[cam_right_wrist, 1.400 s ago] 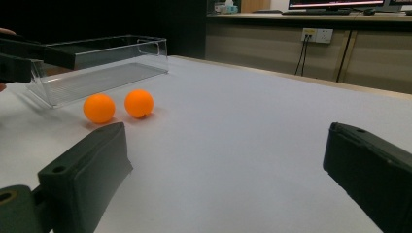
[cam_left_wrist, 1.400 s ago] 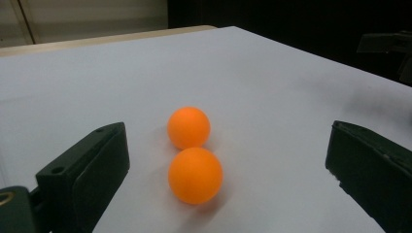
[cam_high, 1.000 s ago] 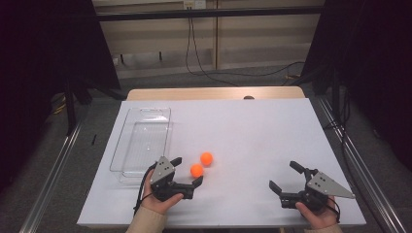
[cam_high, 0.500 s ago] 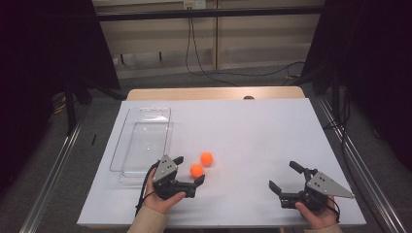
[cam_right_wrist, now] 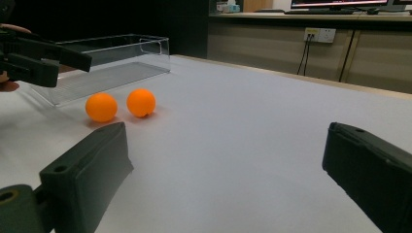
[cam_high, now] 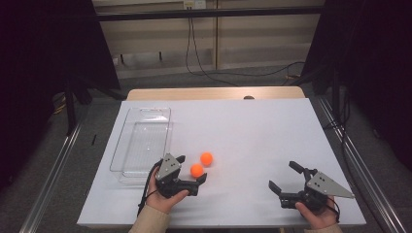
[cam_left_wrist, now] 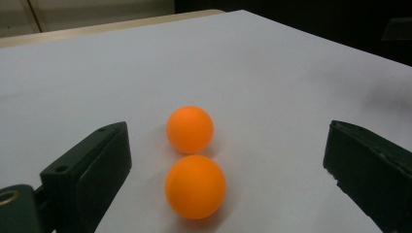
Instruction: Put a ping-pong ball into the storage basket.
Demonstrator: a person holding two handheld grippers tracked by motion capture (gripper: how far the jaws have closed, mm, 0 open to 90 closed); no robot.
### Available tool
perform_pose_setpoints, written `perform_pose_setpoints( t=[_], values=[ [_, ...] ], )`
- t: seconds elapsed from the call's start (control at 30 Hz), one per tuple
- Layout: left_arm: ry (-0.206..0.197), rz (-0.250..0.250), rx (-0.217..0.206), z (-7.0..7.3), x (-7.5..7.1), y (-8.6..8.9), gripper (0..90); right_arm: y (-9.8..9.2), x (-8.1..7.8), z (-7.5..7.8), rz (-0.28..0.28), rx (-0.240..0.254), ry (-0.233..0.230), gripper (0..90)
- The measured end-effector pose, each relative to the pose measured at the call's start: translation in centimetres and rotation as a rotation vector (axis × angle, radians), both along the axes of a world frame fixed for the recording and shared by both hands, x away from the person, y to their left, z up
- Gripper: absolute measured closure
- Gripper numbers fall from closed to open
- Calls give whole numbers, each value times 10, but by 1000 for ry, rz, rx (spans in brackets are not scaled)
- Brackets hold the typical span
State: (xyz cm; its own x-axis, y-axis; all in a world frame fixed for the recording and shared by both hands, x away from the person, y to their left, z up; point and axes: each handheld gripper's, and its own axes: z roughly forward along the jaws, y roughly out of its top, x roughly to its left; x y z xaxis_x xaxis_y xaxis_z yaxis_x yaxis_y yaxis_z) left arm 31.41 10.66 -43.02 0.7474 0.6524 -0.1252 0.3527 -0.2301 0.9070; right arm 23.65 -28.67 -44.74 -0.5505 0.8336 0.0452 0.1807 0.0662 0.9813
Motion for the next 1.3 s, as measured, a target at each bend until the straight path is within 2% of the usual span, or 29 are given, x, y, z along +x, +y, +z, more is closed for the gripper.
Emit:
perform_pose_setpoints(
  t=[0.13,0.4,1.07,1.3],
  values=[
    [-6,-1,8,1,0,-1,33,0,0,0,0,0,0,24],
    [6,-3,20,0,2,-5,36,0,0,0,1,-1,1,25],
    [65,29,55,-4,8,-11,33,0,1,0,1,-1,1,24],
    [92,43,81,-6,9,-13,33,0,1,0,1,-1,1,25]
  ],
)
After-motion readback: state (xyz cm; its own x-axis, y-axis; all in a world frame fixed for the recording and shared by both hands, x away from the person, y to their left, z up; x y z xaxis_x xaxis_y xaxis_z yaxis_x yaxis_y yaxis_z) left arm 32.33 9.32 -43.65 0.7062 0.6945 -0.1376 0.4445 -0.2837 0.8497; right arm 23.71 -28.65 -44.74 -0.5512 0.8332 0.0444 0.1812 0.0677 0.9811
